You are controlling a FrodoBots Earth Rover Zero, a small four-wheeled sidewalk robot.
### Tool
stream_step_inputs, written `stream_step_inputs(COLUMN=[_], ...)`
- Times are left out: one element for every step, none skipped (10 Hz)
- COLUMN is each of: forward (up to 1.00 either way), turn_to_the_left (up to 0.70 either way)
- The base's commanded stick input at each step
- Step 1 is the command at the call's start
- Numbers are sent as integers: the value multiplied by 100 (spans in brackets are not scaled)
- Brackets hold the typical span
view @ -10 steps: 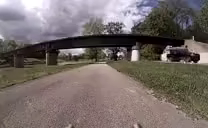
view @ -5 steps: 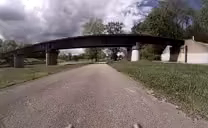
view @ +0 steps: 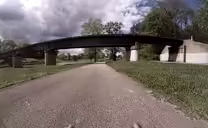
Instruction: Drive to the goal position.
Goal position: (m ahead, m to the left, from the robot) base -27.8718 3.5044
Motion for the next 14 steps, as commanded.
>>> stream_step_inputs(forward=[0,0,0,0,0,0,0,0,0,0,0,0,0,0], turn_to_the_left=[-100,-100,-100,-100,-100,-100,-100,-100,-100,-100,-100,-100,-100,-100])
